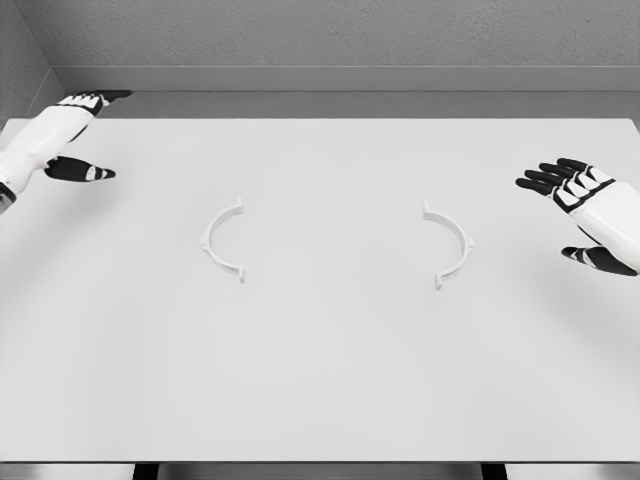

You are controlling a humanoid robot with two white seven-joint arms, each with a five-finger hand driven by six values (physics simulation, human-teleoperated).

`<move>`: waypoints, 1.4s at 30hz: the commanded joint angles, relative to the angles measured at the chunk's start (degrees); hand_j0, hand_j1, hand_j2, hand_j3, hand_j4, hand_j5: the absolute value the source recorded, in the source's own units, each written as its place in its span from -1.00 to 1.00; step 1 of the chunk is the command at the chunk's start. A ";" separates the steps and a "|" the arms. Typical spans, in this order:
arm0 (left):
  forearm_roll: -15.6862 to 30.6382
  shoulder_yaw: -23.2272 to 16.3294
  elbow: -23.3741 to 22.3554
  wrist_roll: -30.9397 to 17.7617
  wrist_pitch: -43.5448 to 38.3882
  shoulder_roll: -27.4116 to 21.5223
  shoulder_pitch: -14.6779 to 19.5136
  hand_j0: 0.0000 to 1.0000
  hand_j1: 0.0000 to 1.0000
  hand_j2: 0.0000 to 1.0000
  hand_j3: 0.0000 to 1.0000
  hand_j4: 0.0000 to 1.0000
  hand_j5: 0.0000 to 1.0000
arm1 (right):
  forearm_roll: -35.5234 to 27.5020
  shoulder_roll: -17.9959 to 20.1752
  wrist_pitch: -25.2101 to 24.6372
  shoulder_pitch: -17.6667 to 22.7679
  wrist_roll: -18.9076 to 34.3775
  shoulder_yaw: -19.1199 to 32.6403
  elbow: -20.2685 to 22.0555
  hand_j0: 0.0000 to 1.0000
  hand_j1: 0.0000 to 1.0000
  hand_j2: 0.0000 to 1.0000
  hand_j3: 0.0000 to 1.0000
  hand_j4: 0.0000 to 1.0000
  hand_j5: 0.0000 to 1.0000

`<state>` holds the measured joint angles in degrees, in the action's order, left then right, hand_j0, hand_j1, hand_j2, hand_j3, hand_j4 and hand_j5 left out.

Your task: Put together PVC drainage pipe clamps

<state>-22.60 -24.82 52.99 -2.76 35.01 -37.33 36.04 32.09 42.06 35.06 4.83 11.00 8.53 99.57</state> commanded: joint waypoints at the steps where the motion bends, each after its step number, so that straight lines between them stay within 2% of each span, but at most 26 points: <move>1: 0.18 -0.23 0.71 0.03 -0.01 -0.02 0.00 1.00 1.00 1.00 1.00 1.00 1.00 | -0.36 0.04 -0.06 0.00 -0.10 0.00 -0.07 1.00 1.00 1.00 1.00 1.00 1.00; 4: 0.10 -0.31 0.80 0.03 -0.01 -0.02 -0.09 1.00 1.00 1.00 1.00 1.00 1.00 | -0.27 -0.84 -0.06 -0.88 -0.01 -0.44 -0.51 1.00 1.00 1.00 1.00 1.00 1.00; 6: 0.18 -1.37 0.80 0.03 -0.01 -0.02 -0.09 1.00 1.00 1.00 1.00 1.00 1.00 | 0.96 -1.37 -0.06 -5.35 0.08 -4.74 -1.92 1.00 1.00 1.00 1.00 1.00 1.00; 7: 0.19 -1.54 0.80 0.03 -0.01 -0.02 0.00 1.00 1.00 1.00 1.00 1.00 1.00 | 2.10 -1.80 -0.06 -9.22 0.08 -8.70 -4.03 1.00 1.00 1.00 1.00 1.00 1.00; 8: 0.27 -2.16 1.33 0.03 -0.01 0.06 0.00 1.00 1.00 1.00 1.00 1.00 1.00 | 3.15 -2.60 -0.06 -11.33 0.08 -10.81 -5.70 1.00 1.00 1.00 1.00 1.00 1.00; 9: 0.18 -4.00 3.61 0.03 -0.01 0.06 -0.09 1.00 1.00 1.00 1.00 1.00 1.00 | 3.86 -2.95 -0.06 -12.74 0.08 -12.48 -7.02 1.00 1.00 1.00 1.00 1.00 1.00; 12: 0.27 -6.47 5.37 0.03 -0.01 1.38 -0.09 1.00 1.00 1.00 1.00 1.00 1.00 | 5.35 -4.44 -0.06 -13.71 0.87 -15.47 -9.83 1.00 1.00 1.00 1.00 1.00 1.00; 15: 0.10 -7.52 5.37 0.03 -0.01 1.82 0.09 1.00 1.00 1.00 1.00 1.00 1.00 | 8.43 -7.25 -0.06 -17.14 0.87 -17.14 -13.87 1.00 1.00 1.00 1.00 1.00 1.00; 18: -2.19 -9.54 5.37 0.03 -0.01 4.11 0.17 1.00 1.00 1.00 1.00 1.00 1.00 | 9.57 -9.54 -0.06 -18.90 0.87 -19.86 -14.66 1.00 1.00 1.00 1.00 1.00 1.00; 21: -2.10 -10.33 6.25 0.03 -0.01 5.16 -0.09 1.00 1.00 1.00 1.00 1.00 1.00 | 10.01 -10.86 -0.06 -19.07 0.87 -21.27 -14.75 1.00 1.00 1.00 1.00 1.00 1.00; 24: -1.84 -10.68 10.64 0.03 -0.01 4.11 -1.14 1.00 1.00 1.00 1.00 1.00 1.00 | 10.01 -11.82 -0.06 -19.07 0.78 -21.18 -15.36 1.00 1.00 1.00 1.00 1.00 1.00; 27: -1.75 -10.68 12.58 0.12 -0.01 2.44 -1.76 1.00 1.00 1.00 1.00 1.00 1.00 | 9.13 -11.56 -0.06 -19.95 0.87 -20.48 -15.72 1.00 1.00 1.00 1.00 1.00 1.00; 30: -1.31 -10.33 12.67 0.21 -0.01 -0.72 -1.85 1.00 1.00 1.00 1.00 1.00 1.00 | 9.04 -11.56 -0.06 -19.86 0.87 -16.17 -15.89 1.00 1.00 1.00 1.00 1.00 1.00; 37: -1.66 -10.60 14.42 0.12 -0.01 -1.69 -3.87 1.00 1.00 1.00 1.00 1.00 1.00 | 9.48 -11.74 -0.06 -20.39 0.87 -16.35 -24.07 1.00 1.00 1.00 1.00 1.00 1.00; 42: -2.10 -10.51 14.34 0.12 -0.01 -3.19 -5.18 1.00 1.00 1.00 1.00 1.00 1.00 | 9.84 -11.82 -0.06 -20.48 0.87 -17.67 -25.04 1.00 1.00 1.00 1.00 1.00 1.00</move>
<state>-24.91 -35.42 67.18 -2.66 35.01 -39.87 30.32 42.19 30.24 35.07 -15.56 11.90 -8.55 75.20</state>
